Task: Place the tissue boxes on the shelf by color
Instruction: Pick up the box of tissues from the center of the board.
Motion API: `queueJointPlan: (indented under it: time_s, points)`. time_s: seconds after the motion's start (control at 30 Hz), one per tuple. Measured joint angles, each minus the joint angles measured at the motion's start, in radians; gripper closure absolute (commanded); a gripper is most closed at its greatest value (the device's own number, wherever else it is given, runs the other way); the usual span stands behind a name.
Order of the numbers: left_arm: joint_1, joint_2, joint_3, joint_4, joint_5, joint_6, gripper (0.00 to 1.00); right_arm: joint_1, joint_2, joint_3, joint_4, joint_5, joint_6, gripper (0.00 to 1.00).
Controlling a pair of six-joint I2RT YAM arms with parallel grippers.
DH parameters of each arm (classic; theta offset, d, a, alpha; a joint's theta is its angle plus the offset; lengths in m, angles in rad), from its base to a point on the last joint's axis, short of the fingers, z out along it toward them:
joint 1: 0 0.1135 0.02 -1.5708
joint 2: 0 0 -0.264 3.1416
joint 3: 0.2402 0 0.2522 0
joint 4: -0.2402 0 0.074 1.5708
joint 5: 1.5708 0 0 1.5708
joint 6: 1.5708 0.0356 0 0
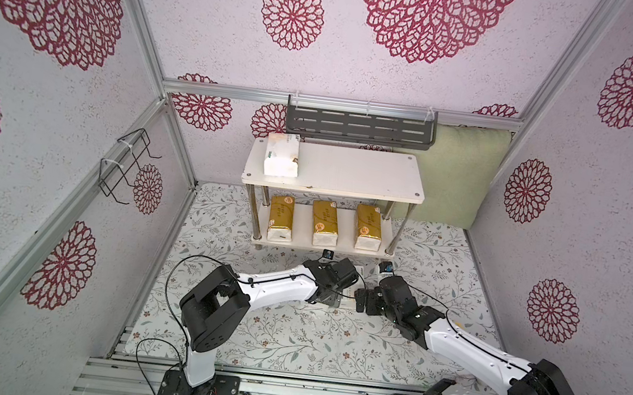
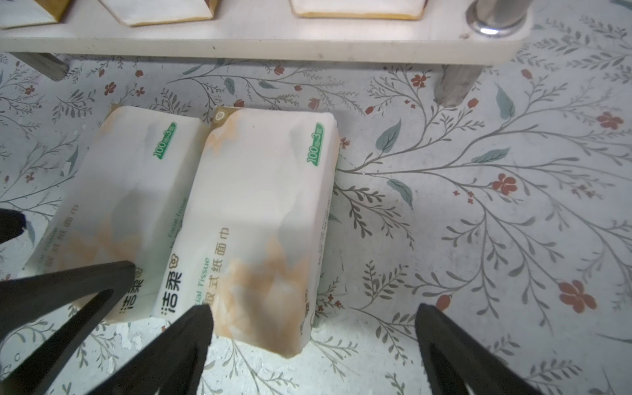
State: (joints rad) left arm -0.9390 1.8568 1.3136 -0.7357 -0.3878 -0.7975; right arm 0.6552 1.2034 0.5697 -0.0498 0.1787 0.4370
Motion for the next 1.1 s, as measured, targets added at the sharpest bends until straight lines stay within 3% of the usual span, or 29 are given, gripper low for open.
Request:
queueJointPlan:
  time_s: [1.1]
  points:
    - [0.000, -0.051, -0.299, 0.351, -0.015, -0.008, 0.01, -0.001, 0.014, 0.002, 0.000, -0.018, 0.000, 0.01]
